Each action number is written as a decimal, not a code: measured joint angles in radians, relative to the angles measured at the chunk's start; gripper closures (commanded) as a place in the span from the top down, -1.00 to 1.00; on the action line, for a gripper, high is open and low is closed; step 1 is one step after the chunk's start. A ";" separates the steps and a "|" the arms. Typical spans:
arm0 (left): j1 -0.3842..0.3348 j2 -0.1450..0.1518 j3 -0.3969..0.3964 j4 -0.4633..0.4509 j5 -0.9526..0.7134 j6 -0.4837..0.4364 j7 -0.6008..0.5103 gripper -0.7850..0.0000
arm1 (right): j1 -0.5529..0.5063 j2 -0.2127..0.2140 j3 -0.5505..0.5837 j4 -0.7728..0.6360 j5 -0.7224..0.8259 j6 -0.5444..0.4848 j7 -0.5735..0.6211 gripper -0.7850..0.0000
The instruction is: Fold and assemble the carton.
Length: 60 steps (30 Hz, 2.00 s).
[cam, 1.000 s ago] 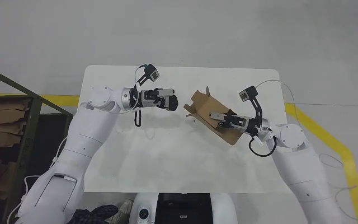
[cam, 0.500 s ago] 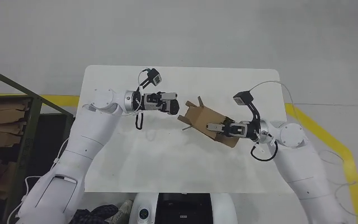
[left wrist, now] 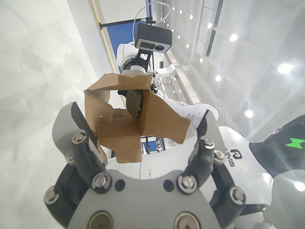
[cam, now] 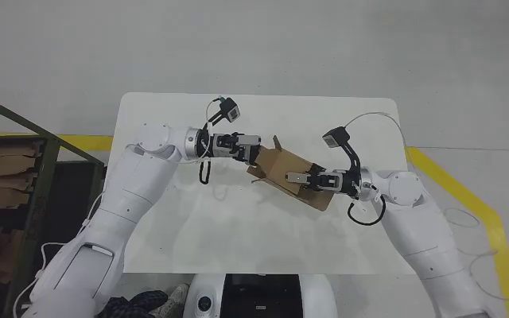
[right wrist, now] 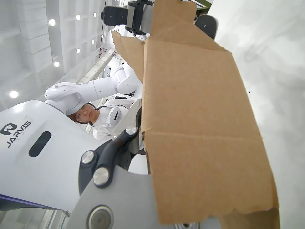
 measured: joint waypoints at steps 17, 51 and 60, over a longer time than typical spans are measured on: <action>0.017 0.002 0.001 -0.029 0.012 0.015 0.023 1.00 | -0.002 0.001 -0.005 -0.015 -0.019 0.028 -0.006 -1.00; 0.034 -0.006 0.018 -0.047 -0.087 0.059 -0.033 1.00 | 0.101 -0.014 -0.084 0.093 0.064 0.026 0.094 -1.00; 0.019 -0.011 0.026 -0.037 -0.078 0.060 -0.013 1.00 | 0.104 -0.019 -0.100 0.095 0.088 0.029 0.091 -1.00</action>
